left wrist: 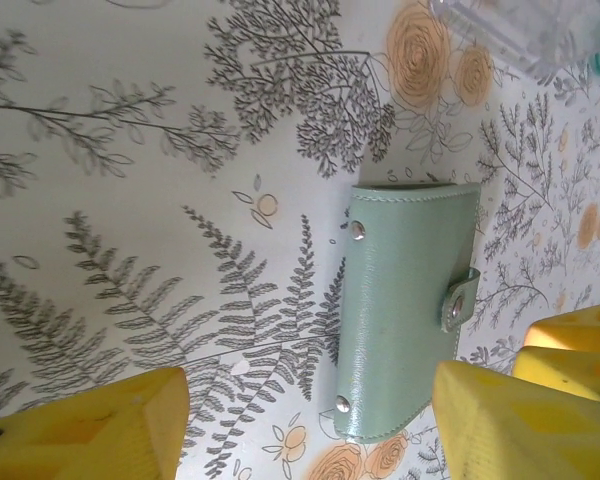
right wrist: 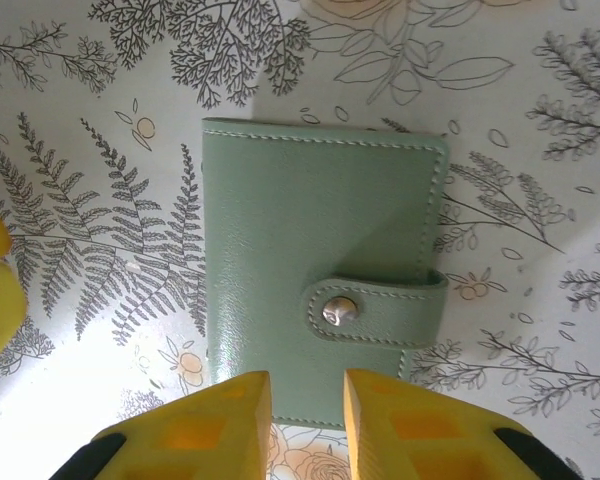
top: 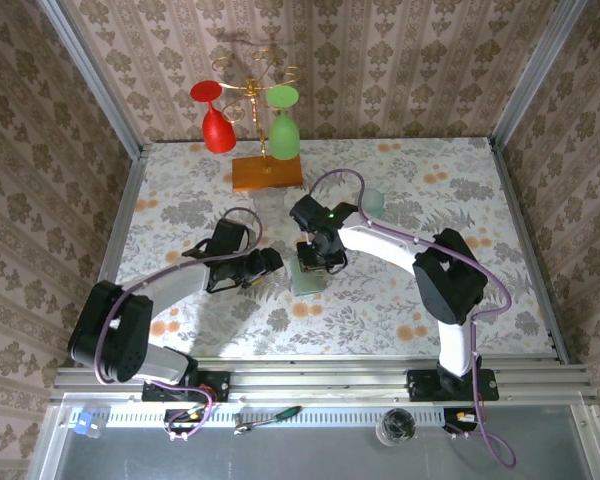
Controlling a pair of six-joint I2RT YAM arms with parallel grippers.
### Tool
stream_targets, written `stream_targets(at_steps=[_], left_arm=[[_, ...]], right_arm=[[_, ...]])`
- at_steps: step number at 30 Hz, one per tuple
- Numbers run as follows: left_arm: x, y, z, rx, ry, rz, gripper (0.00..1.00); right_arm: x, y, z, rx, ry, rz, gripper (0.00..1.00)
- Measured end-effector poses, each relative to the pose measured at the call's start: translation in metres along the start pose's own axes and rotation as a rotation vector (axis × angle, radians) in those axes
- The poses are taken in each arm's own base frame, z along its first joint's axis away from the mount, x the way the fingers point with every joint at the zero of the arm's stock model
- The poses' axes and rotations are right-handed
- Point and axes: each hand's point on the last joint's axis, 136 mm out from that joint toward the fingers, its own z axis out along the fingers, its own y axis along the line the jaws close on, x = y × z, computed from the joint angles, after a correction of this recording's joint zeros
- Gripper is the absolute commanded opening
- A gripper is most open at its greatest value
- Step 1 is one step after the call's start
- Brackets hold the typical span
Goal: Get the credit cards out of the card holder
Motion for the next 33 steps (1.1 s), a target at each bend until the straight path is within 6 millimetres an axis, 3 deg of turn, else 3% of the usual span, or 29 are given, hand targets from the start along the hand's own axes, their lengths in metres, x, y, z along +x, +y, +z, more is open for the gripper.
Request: stream_targets(at_steps=[10,33], left_arm=[[-0.005,0.014,-0.002,-0.002,-0.024,-0.039,0.66],[-0.007,0.017,-0.003,0.016,-0.022,-0.058,0.67]], right_arm=[[-0.001,-0.004,0.012,0.075,0.051,-0.027,0.32],[0.000,-0.005,0.029,0.124,0.110,-0.053,0.34]])
